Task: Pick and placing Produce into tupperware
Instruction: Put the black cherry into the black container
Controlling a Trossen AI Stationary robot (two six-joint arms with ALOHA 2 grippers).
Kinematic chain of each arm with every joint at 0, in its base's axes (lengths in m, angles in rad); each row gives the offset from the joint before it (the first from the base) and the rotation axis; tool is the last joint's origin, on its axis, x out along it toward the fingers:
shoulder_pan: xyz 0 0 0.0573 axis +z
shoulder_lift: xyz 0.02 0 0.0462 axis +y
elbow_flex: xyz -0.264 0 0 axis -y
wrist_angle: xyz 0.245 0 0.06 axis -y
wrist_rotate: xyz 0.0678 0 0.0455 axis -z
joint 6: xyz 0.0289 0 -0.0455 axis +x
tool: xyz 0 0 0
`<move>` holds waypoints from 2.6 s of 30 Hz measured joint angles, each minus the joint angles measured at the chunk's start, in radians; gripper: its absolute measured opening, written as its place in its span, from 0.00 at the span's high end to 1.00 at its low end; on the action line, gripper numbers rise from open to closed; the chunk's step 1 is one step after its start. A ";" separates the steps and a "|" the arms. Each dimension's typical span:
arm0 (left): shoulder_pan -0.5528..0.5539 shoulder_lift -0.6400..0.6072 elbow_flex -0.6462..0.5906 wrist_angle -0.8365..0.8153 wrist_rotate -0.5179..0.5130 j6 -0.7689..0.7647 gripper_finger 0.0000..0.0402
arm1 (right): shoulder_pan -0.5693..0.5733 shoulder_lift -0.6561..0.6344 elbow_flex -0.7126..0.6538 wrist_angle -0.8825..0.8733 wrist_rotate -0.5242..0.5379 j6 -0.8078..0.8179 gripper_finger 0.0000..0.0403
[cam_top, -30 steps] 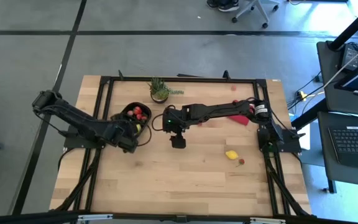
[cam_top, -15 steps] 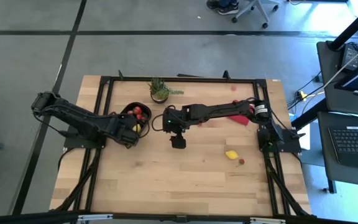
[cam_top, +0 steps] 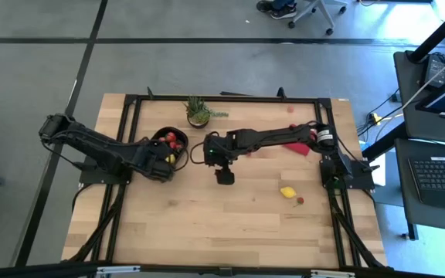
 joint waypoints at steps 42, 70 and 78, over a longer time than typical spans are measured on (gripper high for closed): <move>0.274 0.000 -0.343 1.367 0.371 1.076 0.42 | -0.224 -0.009 -0.119 -0.014 0.085 -0.356 0.31; 0.274 0.000 -0.343 1.366 0.371 1.077 0.42 | -0.225 -0.009 -0.227 0.113 0.083 -0.357 0.36; 0.274 0.000 -0.343 1.366 0.370 1.077 0.42 | -0.224 0.008 -0.226 0.120 0.080 -0.353 0.50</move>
